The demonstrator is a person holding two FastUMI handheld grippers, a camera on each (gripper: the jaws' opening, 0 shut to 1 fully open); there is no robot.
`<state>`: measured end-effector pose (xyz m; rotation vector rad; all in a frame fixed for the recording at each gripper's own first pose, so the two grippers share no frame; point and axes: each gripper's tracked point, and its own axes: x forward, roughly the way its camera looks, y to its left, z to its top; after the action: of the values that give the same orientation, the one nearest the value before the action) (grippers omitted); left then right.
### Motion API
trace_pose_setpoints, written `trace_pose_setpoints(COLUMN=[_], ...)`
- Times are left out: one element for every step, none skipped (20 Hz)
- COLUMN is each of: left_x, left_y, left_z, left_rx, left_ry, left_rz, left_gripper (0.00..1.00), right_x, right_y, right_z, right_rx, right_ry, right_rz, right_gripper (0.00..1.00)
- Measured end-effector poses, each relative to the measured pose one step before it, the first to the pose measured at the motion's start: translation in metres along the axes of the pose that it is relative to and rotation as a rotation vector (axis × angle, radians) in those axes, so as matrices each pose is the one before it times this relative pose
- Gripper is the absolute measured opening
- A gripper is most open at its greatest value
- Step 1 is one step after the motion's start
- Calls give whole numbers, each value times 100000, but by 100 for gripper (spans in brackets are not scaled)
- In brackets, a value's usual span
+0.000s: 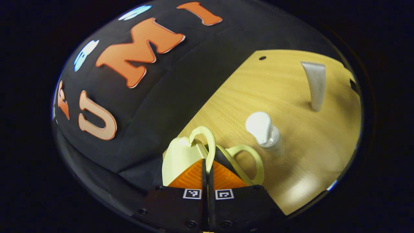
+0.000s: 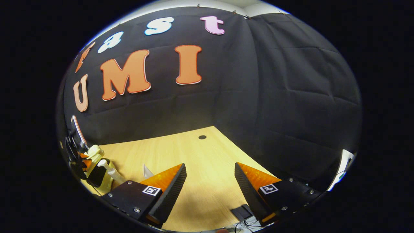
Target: First open the suitcase, pack the skin care products into it, and then close the suitcase.
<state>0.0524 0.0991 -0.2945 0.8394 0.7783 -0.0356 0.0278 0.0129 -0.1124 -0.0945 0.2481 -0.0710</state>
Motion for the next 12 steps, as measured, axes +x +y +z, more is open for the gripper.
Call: trace_pose_setpoints(left_x=[-363,-256,-528,-251,-294,-165,-130,-73,-377,-306,-104,-11], left_y=[1052,1093,1057,1053,518,620,531,613,1273,1143,1024,1061], left_z=[690,628,600,466,38,13,-105,-6,121,157,-151,-111], left_rx=[-5222,-5251,-4401,-3732,-3538,-3495,-3469,-3434,-2922,-2096,-1324,-729], left_ry=[-864,-1018,-801,-863,-901,-704,-576,-647,-830,-783,-617,-512], left_rz=[-1670,-1190,-1239,-263,-82,-288,-717,-872,-459,-209,107,282], left_gripper=[1,1,1,1,1,1,1,1,1,1,1,1], right_x=[199,131,411,327,467,497,378,253,275,93,24,-23], right_y=[1041,1056,1012,981,1096,1054,1119,1052,823,931,1002,880], right_z=[661,714,652,512,408,359,376,399,246,341,368,419], right_rx=[-260,-64,-128,-190,-87,154,435,654,747,968,866,469], right_ry=[-1314,-1402,-1339,-949,-503,-108,-204,-315,-61,-218,-539,-591], right_rz=[2167,1995,1935,1642,1833,1519,1539,879,695,328,294,-220], right_gripper=[95,95,95,95,95,95,95,95,95,95,95,95])
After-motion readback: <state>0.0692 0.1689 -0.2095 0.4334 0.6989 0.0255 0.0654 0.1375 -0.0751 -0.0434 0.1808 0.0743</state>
